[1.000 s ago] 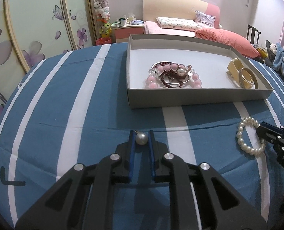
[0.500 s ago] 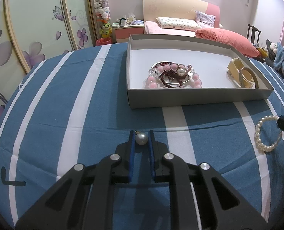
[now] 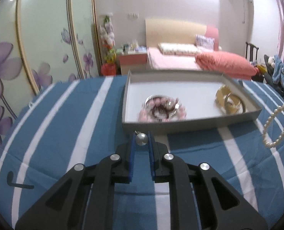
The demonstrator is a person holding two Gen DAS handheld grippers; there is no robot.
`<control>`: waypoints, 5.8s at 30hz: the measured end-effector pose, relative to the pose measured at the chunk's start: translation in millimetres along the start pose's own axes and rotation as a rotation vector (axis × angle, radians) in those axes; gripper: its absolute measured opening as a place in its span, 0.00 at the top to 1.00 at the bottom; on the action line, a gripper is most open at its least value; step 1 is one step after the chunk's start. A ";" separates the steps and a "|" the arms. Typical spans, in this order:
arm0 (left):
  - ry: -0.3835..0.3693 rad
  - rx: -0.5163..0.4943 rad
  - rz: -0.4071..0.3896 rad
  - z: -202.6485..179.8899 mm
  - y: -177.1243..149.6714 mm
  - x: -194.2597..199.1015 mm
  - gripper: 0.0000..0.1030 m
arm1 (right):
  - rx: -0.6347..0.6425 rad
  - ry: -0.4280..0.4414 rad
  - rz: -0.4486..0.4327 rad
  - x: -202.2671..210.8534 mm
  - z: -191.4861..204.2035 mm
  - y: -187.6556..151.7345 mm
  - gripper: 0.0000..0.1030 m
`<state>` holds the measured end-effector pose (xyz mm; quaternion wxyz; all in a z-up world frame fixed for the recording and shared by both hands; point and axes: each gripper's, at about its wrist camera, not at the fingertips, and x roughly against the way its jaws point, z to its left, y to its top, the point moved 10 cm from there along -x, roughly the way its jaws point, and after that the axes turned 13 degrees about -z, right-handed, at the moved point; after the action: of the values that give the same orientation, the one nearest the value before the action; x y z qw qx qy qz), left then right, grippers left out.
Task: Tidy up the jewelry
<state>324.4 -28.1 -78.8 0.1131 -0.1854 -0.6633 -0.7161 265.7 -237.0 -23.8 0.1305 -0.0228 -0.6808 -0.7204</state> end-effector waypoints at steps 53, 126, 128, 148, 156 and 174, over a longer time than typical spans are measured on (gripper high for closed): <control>0.169 -0.047 -0.396 -12.4 68.3 72.5 0.86 | 0.076 -0.134 -0.359 25.0 9.1 49.6 0.90; 0.085 0.110 -0.351 21.4 69.9 45.9 0.20 | -0.013 -0.114 -0.251 12.3 -16.2 40.9 0.14; 0.082 0.108 -0.350 23.0 62.4 59.9 0.14 | -0.015 -0.107 -0.232 19.0 -11.8 35.9 0.10; 0.060 0.034 -0.370 3.3 11.2 132.1 0.04 | -0.023 -0.110 -0.149 65.4 7.9 -19.3 0.02; 0.047 0.022 -0.375 -4.6 12.9 135.3 0.04 | -0.038 -0.110 -0.166 71.8 6.7 -18.9 0.02; 0.047 0.027 -0.366 -5.8 14.4 135.3 0.04 | -0.048 -0.108 -0.168 73.0 6.2 -19.1 0.02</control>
<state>207.1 -23.9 -9.8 -0.0013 -0.0433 -0.6928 -0.7199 190.2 -241.6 -26.6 0.0322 -0.0075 -0.6687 -0.7428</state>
